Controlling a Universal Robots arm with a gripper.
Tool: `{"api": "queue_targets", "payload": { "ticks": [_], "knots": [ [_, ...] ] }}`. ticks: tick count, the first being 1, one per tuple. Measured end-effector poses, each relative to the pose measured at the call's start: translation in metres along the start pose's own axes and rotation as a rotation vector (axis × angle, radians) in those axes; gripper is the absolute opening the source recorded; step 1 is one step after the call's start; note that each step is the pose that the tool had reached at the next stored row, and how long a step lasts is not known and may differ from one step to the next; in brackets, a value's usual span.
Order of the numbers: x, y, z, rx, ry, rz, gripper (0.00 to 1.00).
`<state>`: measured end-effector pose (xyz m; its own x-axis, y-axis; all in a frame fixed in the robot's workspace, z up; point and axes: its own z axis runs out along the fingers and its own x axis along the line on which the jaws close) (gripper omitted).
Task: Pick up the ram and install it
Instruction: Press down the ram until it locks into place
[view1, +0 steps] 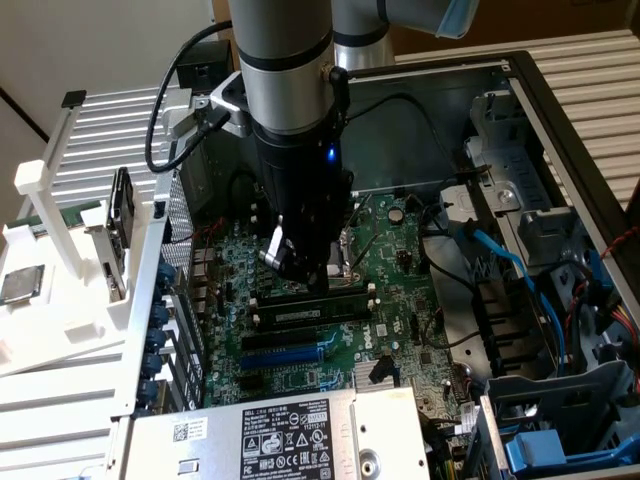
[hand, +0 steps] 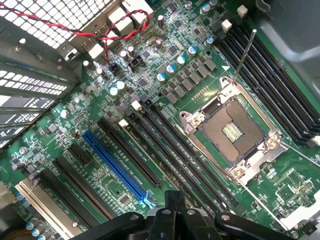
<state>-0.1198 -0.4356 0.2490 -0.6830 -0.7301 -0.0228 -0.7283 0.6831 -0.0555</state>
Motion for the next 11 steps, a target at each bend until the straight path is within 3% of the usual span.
{"api": "queue_targets", "payload": {
  "ticks": [3, 11],
  "knots": [
    [0.0, 0.0, 0.0, 0.0015, 0.0038, 0.069, 0.11],
    [0.0, 0.0, 0.0, 0.0034, 0.0084, 0.152, 0.11]
  ]
}}
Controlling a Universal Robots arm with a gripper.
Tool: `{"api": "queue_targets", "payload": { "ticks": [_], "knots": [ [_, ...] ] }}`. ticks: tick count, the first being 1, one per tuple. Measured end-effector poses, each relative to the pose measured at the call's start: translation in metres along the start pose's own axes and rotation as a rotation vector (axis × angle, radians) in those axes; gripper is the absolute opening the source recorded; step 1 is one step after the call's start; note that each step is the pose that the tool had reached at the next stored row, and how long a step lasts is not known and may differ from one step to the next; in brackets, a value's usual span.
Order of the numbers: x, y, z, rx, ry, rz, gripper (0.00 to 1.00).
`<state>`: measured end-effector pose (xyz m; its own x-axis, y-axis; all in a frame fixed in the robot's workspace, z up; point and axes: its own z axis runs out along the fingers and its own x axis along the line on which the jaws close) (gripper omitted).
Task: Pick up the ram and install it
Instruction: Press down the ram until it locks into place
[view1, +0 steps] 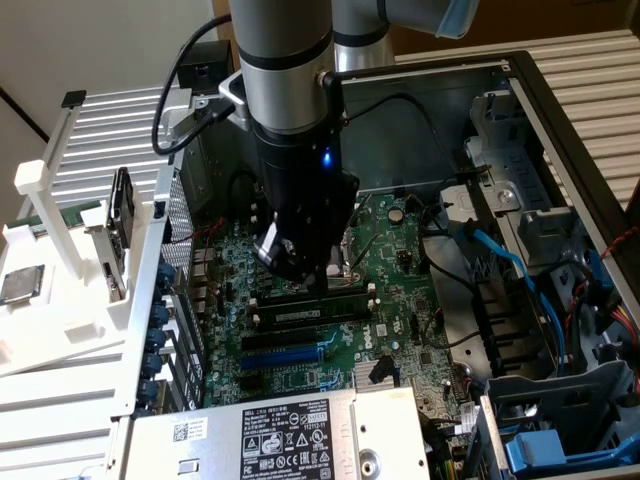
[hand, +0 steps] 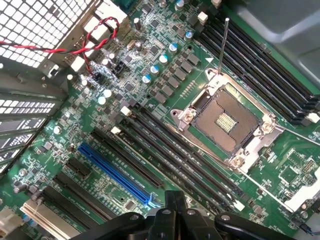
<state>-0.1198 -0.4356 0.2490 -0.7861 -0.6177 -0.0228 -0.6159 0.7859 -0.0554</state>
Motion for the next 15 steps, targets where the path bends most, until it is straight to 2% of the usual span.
{"api": "queue_targets", "payload": {
  "ticks": [6, 7, 15],
  "knots": [
    [0.0, 0.0, 0.0, 0.0016, 0.0038, 0.069, 0.11],
    [0.0, 0.0, 0.0, 0.0022, 0.0053, 0.096, 0.11],
    [0.0, 0.0, 0.0, 0.0048, 0.0117, 0.209, 0.11]
  ]
}}
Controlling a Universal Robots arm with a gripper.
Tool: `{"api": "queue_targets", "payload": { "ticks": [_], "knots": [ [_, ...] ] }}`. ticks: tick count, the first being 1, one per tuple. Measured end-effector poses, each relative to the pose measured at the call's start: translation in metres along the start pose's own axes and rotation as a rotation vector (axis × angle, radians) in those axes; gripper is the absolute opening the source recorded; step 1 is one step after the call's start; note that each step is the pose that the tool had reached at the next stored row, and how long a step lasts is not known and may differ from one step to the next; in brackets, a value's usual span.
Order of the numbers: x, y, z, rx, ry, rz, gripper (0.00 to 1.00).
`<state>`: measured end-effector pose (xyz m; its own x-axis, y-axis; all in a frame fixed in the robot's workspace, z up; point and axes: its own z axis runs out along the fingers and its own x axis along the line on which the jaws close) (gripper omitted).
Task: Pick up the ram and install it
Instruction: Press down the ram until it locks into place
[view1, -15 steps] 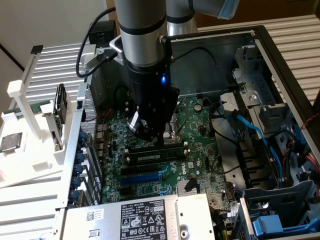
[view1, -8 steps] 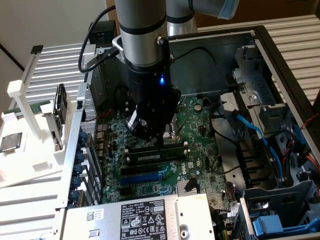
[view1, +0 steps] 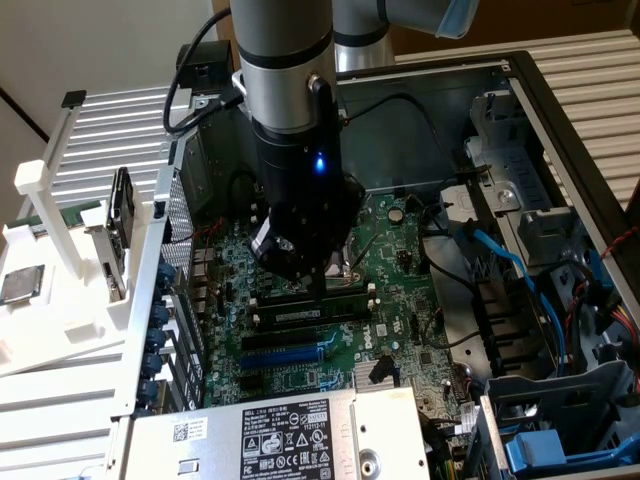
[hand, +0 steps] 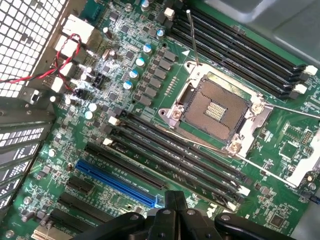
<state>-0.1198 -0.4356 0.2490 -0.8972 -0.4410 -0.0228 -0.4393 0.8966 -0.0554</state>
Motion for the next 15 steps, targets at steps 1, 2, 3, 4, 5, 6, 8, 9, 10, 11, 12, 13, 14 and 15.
{"api": "queue_targets", "payload": {
  "ticks": [1, 2, 3, 4, 5, 6, 8, 9, 10, 11, 12, 13, 14, 15],
  "knots": [
    [0.0, 0.0, 0.0, 0.0003, 0.0007, 0.014, 0.11],
    [0.0, 0.0, 0.0, 0.0006, 0.0014, 0.027, 0.11],
    [0.0, 0.0, 0.0, 0.0008, 0.002, 0.039, 0.11],
    [0.0, 0.0, 0.0, 0.0011, 0.0028, 0.053, 0.11],
    [0.0, 0.0, 0.0, 0.0012, 0.0035, 0.065, 0.11],
    [0.0, 0.0, 0.0, 0.0011, 0.004, 0.078, 0.11],
    [0.0, 0.0, 0.0, 0.0012, 0.0051, 0.102, 0.11],
    [0.0, 0.0, 0.0, 0.0015, 0.0056, 0.112, 0.11],
    [0.0, 0.0, 0.0, 0.0017, 0.0063, 0.124, 0.11],
    [0.0, 0.0, 0.0, 0.0019, 0.0068, 0.134, 0.11],
    [0.0, 0.0, 0.0, 0.0022, 0.0074, 0.145, 0.11],
    [0.0, 0.0, 0.0, 0.0025, 0.0081, 0.156, 0.11],
    [0.0, 0.0, 0.0, 0.0028, 0.0088, 0.168, 0.11],
    [0.0, 0.0, 0.0, 0.0031, 0.0093, 0.179, 0.11]
  ]
}}
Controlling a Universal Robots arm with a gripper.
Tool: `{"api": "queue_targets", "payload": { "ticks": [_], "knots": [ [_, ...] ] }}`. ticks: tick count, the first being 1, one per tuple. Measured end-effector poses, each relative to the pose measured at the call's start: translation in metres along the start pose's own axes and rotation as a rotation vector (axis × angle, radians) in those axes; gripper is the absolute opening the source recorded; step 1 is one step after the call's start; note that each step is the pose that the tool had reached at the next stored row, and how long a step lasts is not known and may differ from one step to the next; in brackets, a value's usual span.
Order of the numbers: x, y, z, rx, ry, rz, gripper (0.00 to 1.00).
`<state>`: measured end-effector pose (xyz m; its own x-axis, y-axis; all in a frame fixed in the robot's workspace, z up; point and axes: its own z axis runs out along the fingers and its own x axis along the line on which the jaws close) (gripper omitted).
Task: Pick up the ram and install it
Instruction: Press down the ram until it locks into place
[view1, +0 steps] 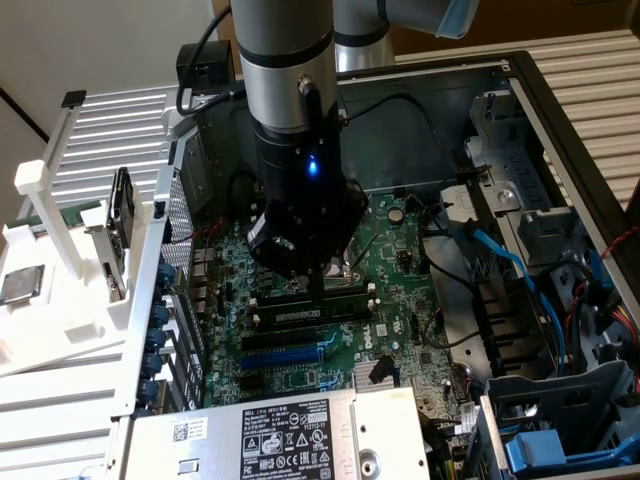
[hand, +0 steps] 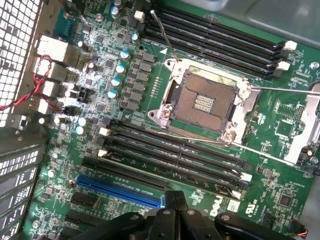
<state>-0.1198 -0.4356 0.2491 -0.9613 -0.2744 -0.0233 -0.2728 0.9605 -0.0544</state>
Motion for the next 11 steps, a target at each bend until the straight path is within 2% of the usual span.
{"api": "queue_targets", "payload": {
  "ticks": [11],
  "knots": [
    [0.0, 0.0, 0.0, 0.0032, 0.0075, 0.137, 0.11]
  ]
}}
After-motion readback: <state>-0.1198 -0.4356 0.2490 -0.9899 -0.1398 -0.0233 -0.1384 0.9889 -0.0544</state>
